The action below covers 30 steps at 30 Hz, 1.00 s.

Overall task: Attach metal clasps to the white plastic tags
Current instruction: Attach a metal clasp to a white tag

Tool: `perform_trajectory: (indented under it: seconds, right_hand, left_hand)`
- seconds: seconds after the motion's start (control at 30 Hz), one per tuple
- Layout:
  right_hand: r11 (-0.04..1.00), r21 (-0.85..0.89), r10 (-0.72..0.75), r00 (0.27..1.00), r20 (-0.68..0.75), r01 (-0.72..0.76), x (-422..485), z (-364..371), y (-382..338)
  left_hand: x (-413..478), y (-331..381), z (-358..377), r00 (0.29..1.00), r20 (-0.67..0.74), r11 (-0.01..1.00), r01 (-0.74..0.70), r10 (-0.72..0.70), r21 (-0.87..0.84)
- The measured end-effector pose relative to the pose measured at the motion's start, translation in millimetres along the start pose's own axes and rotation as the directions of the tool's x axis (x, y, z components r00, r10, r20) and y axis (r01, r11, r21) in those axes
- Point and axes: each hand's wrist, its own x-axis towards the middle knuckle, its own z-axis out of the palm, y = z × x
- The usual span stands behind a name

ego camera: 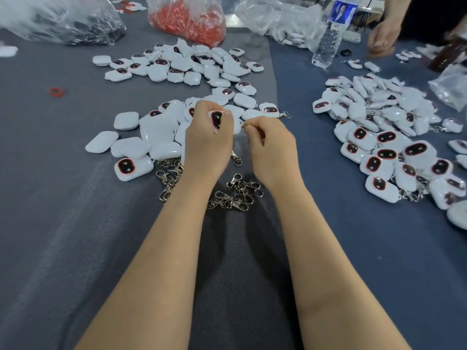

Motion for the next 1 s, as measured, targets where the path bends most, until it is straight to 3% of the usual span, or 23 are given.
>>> perform_trajectory:
  seconds: [0.23,0.33,0.43,0.6,0.77,0.93,1.0]
  right_hand:
    - [0.988,0.108,0.1,0.99,0.098,-0.111,4.5,-3.3,1.0]
    - [0.972,0.173,0.15,0.986,0.076,-0.162,5.5,-6.8,2.5]
    - [0.948,0.228,0.23,0.973,-0.001,-0.223,5.8,-16.1,6.4]
    - [0.946,0.137,0.314,0.934,-0.173,-0.293,5.6,-60.2,29.7]
    - [0.902,0.024,0.408,0.83,-0.381,-0.432,-4.2,-111.8,68.0]
    - [0.829,-0.085,0.465,0.766,-0.443,-0.553,-15.9,-136.3,97.4]
    - [0.809,-0.114,0.477,0.758,-0.445,-0.576,-17.2,-139.4,105.3]
  left_hand:
    - [-3.0,3.7,7.9,0.996,0.082,0.999,0.037,-0.036,-0.008]
    - [-4.0,6.6,13.2,0.985,0.12,0.981,0.142,-0.127,-0.13]
    - [-5.1,10.8,26.7,0.981,0.133,0.983,0.155,-0.142,-0.099]
    - [-11.5,30.4,77.0,0.97,0.176,0.98,0.185,-0.17,-0.073]
    - [-30.8,49.5,143.0,0.921,0.382,0.99,0.118,-0.081,-0.076]
    - [-48.1,41.2,187.6,0.871,0.482,0.996,0.085,-0.09,0.033]
    - [-53.2,36.5,197.1,0.874,0.483,0.993,-0.02,-0.041,0.12]
